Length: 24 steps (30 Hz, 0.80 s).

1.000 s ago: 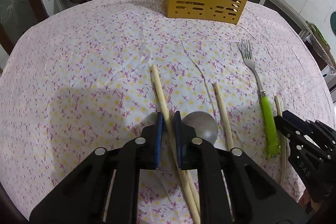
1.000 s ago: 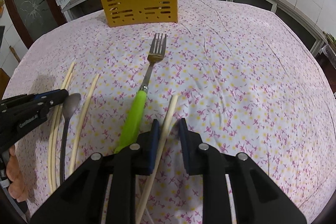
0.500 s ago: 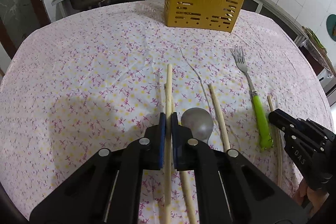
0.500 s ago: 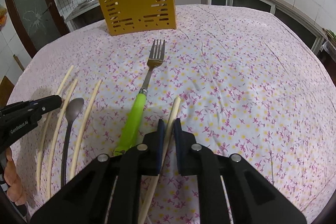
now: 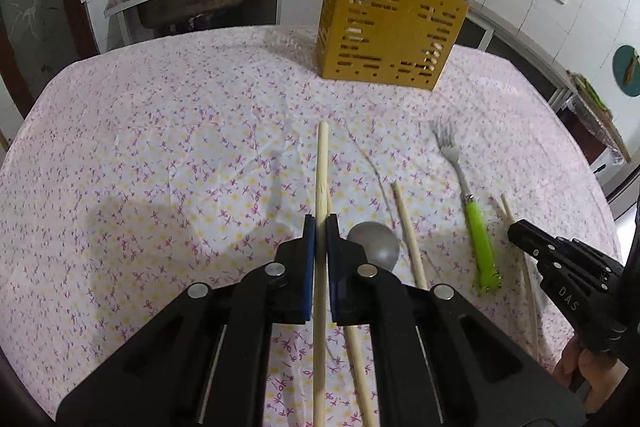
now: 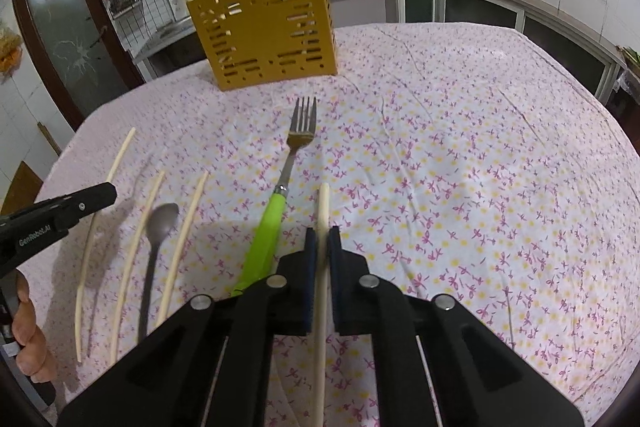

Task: Organize utensils
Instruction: 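Lift both chopsticks and carry them toward the yellow caddy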

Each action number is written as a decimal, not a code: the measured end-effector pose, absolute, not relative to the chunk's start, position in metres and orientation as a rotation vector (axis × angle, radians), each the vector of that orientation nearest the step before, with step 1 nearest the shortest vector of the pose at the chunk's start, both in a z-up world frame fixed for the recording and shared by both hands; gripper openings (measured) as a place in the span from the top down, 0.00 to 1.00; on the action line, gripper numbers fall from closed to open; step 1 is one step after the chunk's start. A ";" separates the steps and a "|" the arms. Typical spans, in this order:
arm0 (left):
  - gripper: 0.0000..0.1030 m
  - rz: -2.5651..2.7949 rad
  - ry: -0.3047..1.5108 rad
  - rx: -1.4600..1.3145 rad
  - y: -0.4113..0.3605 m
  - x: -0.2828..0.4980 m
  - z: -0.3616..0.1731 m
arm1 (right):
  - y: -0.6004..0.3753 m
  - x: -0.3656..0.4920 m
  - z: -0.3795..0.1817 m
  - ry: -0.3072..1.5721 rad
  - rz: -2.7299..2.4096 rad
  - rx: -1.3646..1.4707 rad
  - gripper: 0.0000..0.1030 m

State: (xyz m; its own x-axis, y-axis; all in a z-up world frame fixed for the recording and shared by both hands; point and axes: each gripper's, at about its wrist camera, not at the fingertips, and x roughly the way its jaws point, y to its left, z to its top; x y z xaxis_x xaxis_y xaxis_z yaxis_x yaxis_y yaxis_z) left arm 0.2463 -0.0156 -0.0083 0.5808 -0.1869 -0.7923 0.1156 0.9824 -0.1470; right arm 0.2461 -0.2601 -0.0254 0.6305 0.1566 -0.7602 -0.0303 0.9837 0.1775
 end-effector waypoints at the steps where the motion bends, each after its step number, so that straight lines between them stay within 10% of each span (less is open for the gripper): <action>1: 0.96 -0.188 0.929 -0.086 -0.016 0.245 -0.006 | -0.260 0.245 -0.023 0.875 0.113 0.157 0.94; 24: 0.96 -0.332 0.709 -0.141 -0.034 0.229 0.057 | -0.291 0.225 0.065 0.556 0.175 0.217 0.94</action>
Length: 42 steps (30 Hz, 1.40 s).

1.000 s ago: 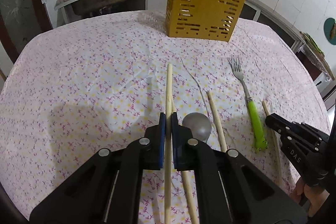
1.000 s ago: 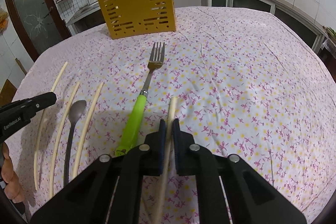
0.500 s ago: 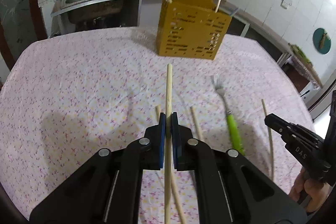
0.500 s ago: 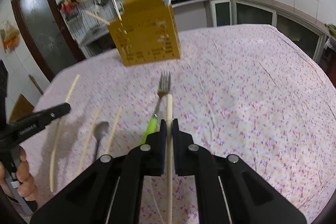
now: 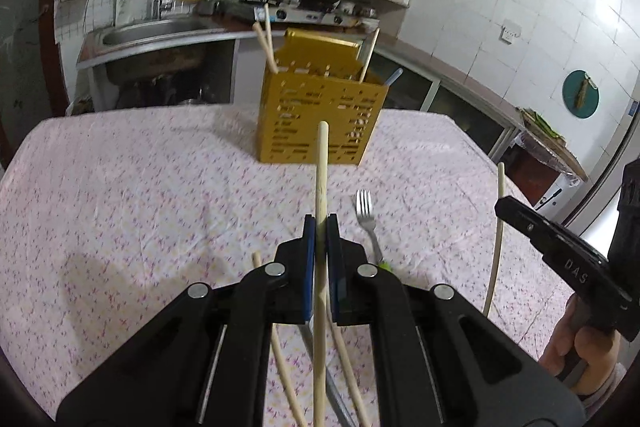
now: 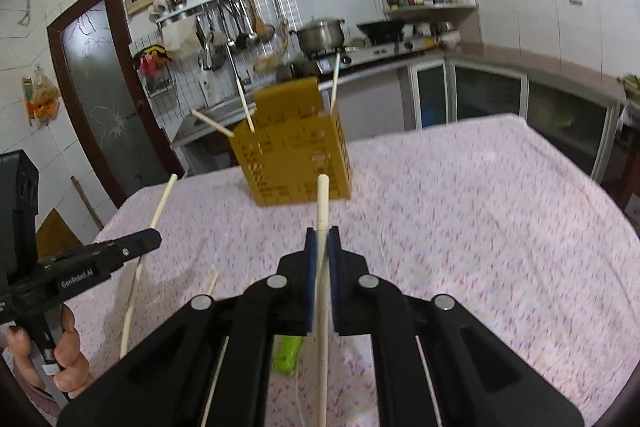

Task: Organize utensils
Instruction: 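Lift both chopsticks and carry them toward the yellow caddy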

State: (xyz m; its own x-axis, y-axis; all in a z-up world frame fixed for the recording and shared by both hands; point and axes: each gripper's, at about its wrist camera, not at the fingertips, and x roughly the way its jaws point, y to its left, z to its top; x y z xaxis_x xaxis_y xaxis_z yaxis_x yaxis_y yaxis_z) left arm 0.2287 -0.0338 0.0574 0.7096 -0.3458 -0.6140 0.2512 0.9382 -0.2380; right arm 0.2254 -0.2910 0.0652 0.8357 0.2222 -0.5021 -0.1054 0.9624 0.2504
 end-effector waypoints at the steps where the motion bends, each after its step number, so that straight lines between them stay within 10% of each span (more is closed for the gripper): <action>1: 0.96 -0.340 0.695 -0.144 -0.034 0.230 0.059 | -0.290 0.226 0.070 0.536 0.172 0.209 0.94; 42: 0.96 -0.376 0.154 -0.079 -0.050 0.316 0.139 | -0.276 0.325 0.155 0.202 0.195 0.080 0.94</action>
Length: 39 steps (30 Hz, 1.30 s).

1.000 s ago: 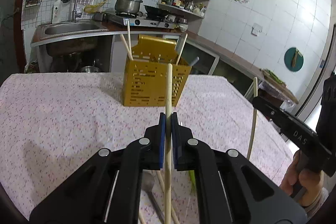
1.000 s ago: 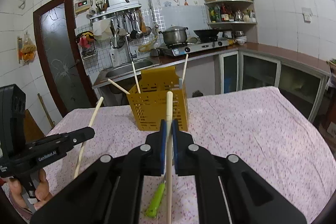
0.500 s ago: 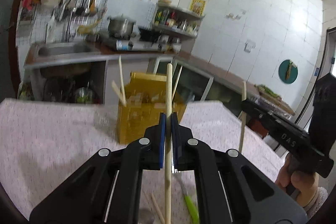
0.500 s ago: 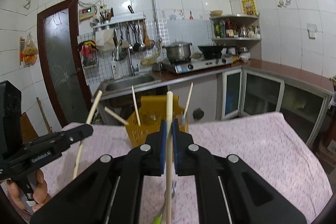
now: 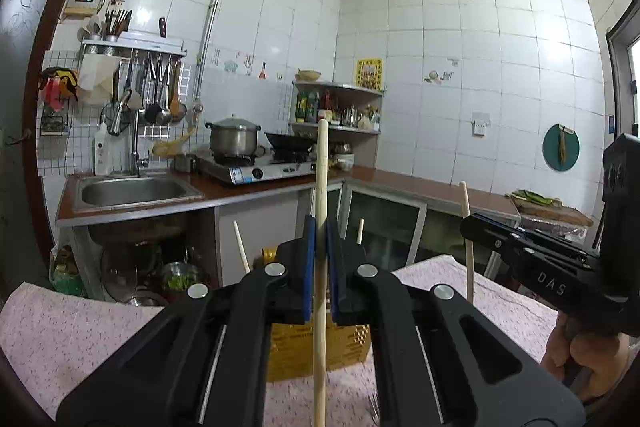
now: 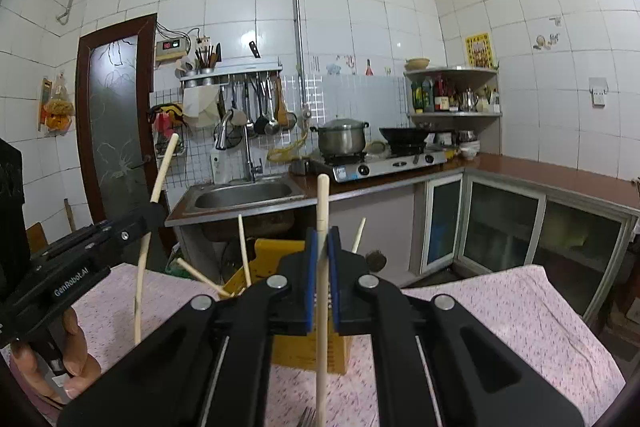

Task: Organize utensils
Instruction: 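Lift both chopsticks and carry them toward the yellow caddy, then lower both chopsticks into the caddy and open both tools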

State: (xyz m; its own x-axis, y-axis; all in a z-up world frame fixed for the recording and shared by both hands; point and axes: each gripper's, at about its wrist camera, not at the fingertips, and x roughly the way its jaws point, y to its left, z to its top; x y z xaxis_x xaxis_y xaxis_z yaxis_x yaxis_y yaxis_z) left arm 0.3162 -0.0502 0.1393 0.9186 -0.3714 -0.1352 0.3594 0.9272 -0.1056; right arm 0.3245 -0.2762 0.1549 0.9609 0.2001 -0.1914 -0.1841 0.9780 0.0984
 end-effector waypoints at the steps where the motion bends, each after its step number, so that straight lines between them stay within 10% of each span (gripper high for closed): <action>1: 0.96 -0.376 0.145 -0.078 -0.051 0.319 0.140 | -0.277 0.327 0.156 0.188 0.195 0.083 0.94; 39: 0.96 -0.331 0.102 -0.120 -0.054 0.404 0.158 | -0.271 0.403 0.179 0.057 0.221 0.157 0.94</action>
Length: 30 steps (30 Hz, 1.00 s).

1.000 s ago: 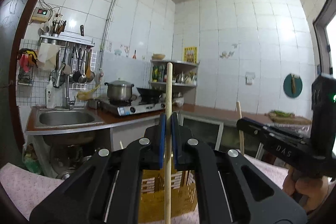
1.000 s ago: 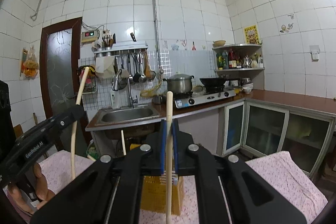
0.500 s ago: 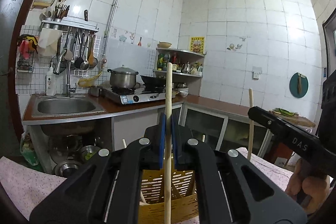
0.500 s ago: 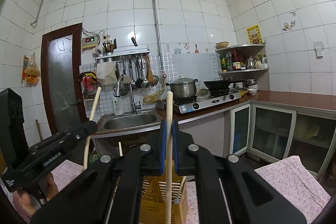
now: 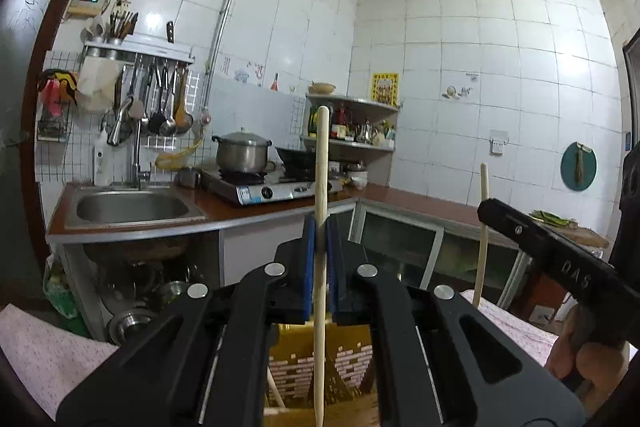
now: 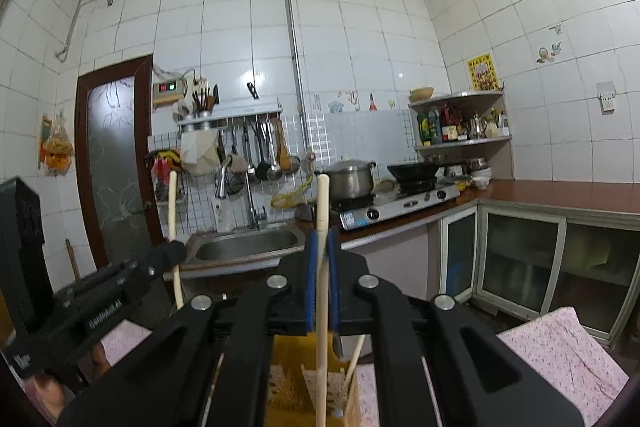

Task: Organize utensils
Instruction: 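Lower both chopsticks into the caddy and open both tools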

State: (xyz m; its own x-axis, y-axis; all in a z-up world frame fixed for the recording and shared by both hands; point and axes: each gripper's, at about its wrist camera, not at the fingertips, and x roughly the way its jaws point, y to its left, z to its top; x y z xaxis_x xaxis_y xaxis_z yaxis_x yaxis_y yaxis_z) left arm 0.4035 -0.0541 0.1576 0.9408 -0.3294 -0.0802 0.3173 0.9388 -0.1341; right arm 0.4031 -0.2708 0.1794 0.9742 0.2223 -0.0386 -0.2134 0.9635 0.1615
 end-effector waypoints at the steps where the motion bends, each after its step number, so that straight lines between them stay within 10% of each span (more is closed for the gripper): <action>1: 0.96 -0.335 0.091 -0.128 -0.053 0.403 0.161 | -0.270 0.405 0.184 0.042 0.219 0.160 0.94; 30: 0.95 -0.310 0.181 -0.072 -0.066 0.433 0.078 | -0.255 0.447 0.078 0.147 0.234 0.122 0.94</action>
